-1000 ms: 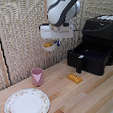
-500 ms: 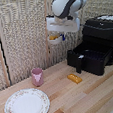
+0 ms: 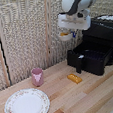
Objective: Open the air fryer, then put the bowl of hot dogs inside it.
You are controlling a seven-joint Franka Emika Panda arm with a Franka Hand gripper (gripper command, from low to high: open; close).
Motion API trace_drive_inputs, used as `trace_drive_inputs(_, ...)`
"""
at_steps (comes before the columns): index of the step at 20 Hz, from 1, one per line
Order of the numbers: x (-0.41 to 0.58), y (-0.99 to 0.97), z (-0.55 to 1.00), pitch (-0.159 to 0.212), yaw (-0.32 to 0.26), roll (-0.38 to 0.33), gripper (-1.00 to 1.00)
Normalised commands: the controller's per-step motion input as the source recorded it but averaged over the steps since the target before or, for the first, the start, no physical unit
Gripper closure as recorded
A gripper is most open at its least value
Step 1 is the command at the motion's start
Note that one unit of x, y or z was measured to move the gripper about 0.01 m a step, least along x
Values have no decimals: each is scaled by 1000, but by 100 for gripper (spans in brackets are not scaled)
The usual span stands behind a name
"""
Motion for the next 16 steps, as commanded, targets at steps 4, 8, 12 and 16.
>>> trace_drive_inputs(4,-224,-756,26,1,-156,21,100)
trace_drive_inputs(8,-129,-841,-104,-5,-111,48,100)
trace_drive_inputs(12,51,-717,-317,-2,-57,53,100)
trace_drive_inputs(16,180,-342,-387,2,5,1,100)
